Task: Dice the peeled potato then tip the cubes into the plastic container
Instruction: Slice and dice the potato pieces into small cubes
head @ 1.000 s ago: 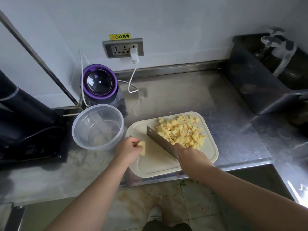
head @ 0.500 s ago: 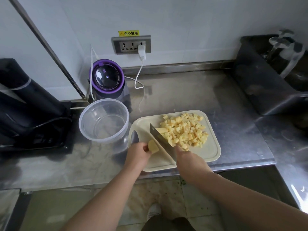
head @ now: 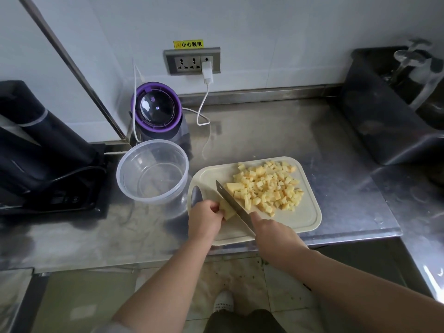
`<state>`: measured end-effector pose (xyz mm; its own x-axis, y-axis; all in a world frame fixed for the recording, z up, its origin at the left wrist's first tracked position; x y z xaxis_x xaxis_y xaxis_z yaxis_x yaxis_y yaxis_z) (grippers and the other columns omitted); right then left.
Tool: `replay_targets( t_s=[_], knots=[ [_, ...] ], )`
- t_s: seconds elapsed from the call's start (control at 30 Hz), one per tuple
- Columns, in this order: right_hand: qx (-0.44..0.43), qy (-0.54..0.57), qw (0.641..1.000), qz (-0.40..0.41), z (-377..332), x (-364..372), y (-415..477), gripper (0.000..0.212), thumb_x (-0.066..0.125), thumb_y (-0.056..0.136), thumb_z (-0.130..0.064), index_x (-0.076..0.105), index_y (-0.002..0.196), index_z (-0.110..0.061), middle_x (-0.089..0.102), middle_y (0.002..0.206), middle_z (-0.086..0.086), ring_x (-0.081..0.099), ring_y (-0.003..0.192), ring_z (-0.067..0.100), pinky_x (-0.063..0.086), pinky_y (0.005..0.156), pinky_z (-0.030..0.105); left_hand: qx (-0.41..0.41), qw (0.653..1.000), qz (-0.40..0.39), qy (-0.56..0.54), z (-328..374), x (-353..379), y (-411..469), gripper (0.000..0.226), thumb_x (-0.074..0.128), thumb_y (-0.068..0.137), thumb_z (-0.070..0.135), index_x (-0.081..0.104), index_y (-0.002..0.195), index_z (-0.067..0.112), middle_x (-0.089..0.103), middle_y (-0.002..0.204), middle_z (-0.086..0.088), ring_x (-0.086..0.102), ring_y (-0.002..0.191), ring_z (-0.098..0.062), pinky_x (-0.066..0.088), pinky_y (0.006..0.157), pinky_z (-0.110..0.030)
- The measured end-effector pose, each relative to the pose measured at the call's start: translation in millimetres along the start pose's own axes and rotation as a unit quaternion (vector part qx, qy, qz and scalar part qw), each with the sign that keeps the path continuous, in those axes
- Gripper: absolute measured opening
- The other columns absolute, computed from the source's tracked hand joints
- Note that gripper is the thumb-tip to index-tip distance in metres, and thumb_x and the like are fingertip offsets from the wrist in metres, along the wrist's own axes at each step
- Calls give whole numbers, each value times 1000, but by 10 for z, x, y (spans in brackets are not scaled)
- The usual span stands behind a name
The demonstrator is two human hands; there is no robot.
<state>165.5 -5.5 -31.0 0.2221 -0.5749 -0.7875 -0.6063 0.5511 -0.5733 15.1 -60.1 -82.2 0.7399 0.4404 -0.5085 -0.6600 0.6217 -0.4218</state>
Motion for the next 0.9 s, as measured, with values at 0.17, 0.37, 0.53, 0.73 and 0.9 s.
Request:
replay_targets(
  t_s=[0.17,0.37,0.53,0.73,0.9],
  knots=[
    [11,-3,999,45,28,-103,-22,42,43,95,0,29,131,-17,49,79,-1,49,56,13,41,51,26,-10,999,-3,-36,-23,1,17,16,68,85,10,70,101,8,69,86,1,70,84,-21,58,81,-42],
    [-9,-11,999,39,-63,-92,-116,45,39,93,3,28,132,-17,43,73,-2,50,66,19,41,59,31,-38,995,-8,-91,-51,5,35,13,70,84,9,68,97,9,70,91,-2,70,86,-22,59,76,-32],
    [-15,-4,999,35,-123,-2,-148,48,45,95,0,27,136,-19,46,74,-2,50,63,12,41,52,25,-39,997,-9,-73,-73,5,65,15,72,81,15,62,75,25,72,89,2,69,88,-21,57,84,-41],
    [-11,6,1000,28,-163,18,-134,52,48,96,-2,25,140,-19,52,80,0,61,76,17,54,67,31,-44,996,-13,-79,-94,18,95,17,72,82,15,61,75,26,72,92,-1,69,90,-23,56,86,-42],
    [-7,9,999,32,-122,0,-125,54,49,94,-2,25,139,-20,50,78,-1,58,73,16,52,65,30,-44,997,-9,-68,-106,24,101,11,72,81,18,63,80,24,73,91,-1,69,89,-22,56,86,-41]
  ],
)
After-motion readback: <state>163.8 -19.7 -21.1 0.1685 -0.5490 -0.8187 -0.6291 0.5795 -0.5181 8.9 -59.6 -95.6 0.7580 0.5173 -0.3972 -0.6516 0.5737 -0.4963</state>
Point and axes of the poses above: each hand's wrist, its own y-axis towards the middle knuckle, its own x-axis out of the palm, z = x × y, the point moved 3 cm from there along y, towards the middle knuckle
